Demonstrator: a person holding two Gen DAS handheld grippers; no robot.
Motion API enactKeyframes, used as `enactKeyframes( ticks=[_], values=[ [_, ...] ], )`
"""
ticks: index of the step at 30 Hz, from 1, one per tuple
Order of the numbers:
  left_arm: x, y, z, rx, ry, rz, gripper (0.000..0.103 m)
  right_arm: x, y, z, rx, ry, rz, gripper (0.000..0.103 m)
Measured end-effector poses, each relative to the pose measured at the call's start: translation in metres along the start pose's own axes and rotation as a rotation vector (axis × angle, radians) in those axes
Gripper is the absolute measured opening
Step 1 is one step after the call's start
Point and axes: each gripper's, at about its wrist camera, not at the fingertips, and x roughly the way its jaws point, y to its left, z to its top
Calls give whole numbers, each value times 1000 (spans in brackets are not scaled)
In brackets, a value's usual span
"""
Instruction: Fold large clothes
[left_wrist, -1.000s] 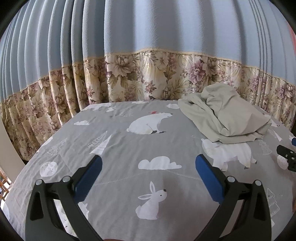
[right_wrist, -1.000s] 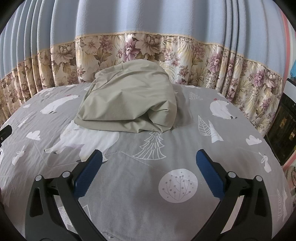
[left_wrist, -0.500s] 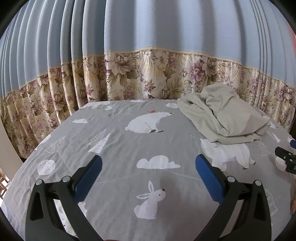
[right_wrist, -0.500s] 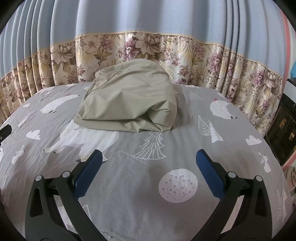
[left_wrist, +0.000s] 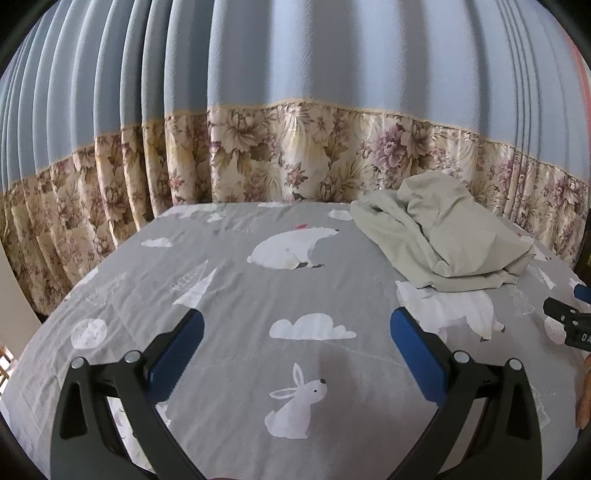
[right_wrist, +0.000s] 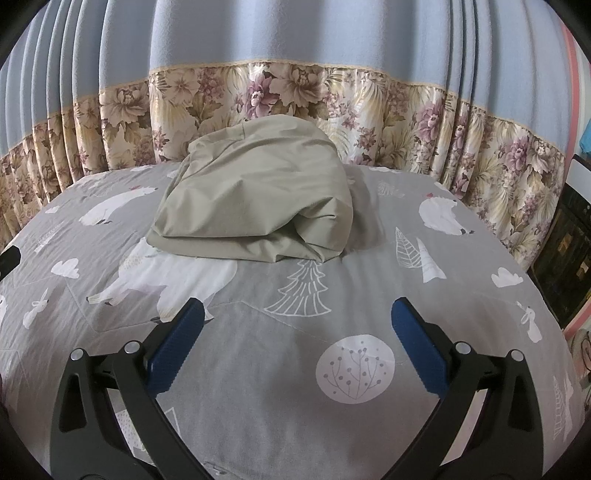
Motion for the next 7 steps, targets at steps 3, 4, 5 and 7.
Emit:
enactKeyframes(
  ticks=[3,4,5,7],
  values=[
    [0,0,-1,-2,3,5,101,0,0,0,2,-2,-3,100],
    [1,1,-1,2,-2,4,101,0,0,0,2,-1,-2,100],
    [0,1,-1,6,-6,6,101,0,0,0,2,0,-1,100],
    [1,-1,-1,19,-11,6,101,0,0,0,3,-3,-3,100]
  ],
)
